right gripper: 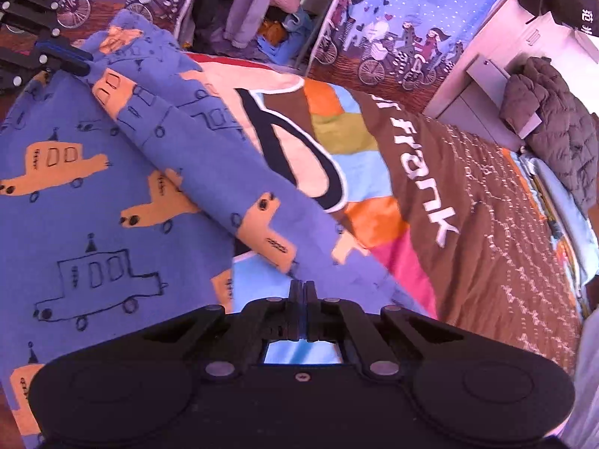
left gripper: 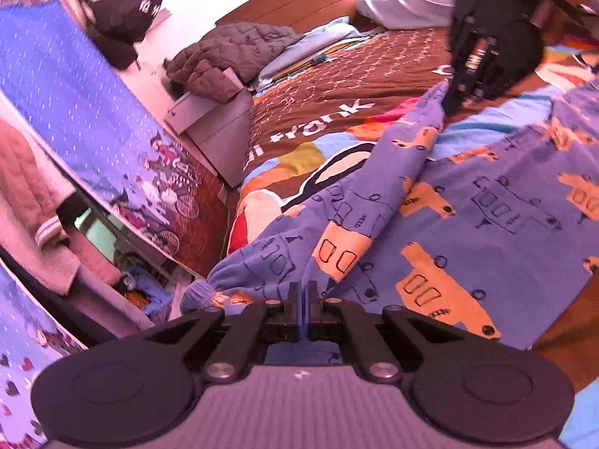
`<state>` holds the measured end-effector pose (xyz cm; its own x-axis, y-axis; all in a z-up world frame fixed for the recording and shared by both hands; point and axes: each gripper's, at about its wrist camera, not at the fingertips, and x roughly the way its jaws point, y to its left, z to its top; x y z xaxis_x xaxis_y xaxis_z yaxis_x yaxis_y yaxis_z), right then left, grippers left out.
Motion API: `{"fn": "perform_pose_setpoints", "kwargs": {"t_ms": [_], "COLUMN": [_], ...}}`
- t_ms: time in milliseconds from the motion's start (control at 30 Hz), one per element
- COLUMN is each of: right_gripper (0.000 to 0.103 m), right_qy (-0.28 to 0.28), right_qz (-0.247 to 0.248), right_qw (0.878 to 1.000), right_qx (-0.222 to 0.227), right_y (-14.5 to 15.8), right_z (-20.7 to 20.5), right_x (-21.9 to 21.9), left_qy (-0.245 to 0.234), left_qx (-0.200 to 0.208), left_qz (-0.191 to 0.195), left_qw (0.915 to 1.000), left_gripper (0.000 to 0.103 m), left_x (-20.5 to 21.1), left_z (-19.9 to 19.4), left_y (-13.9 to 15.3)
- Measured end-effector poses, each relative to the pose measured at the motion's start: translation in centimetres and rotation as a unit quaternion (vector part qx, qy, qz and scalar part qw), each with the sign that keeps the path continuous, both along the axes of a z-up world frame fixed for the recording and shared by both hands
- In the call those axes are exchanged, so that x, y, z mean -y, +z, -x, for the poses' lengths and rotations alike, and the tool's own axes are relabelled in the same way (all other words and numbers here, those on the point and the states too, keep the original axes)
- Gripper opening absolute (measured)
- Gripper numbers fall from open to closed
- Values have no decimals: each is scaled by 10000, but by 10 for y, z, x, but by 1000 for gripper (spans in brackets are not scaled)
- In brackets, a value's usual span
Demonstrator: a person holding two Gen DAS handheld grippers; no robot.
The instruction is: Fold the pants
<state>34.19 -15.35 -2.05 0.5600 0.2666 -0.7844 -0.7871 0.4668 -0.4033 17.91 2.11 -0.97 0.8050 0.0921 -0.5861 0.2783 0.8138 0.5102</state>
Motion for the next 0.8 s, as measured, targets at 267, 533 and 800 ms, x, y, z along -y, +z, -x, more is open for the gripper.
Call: {"fn": "perform_pose_setpoints", "kwargs": {"t_ms": [267,533,800], "right_gripper": [32,58,4], "right_qy": [482,1473,1640], "right_qz": [206,1394,1623], "right_qw": [9986,9757,9639], "right_qx": [-82,-823,-1328], "right_y": [-5,-31,-39], "right_z": [-50,-106,-104], "right_x": [-16,-48,-54], "left_qy": [-171,-298,-347], "left_qx": [-266,-36,87], "left_qz": [-417,-1065,-1105], "left_qw": [9986,9939,9932], "left_gripper": [0,0,0], "left_x": [12,28,28], "left_z": [0,8,9], "left_y": [-30,-50,-50]}}
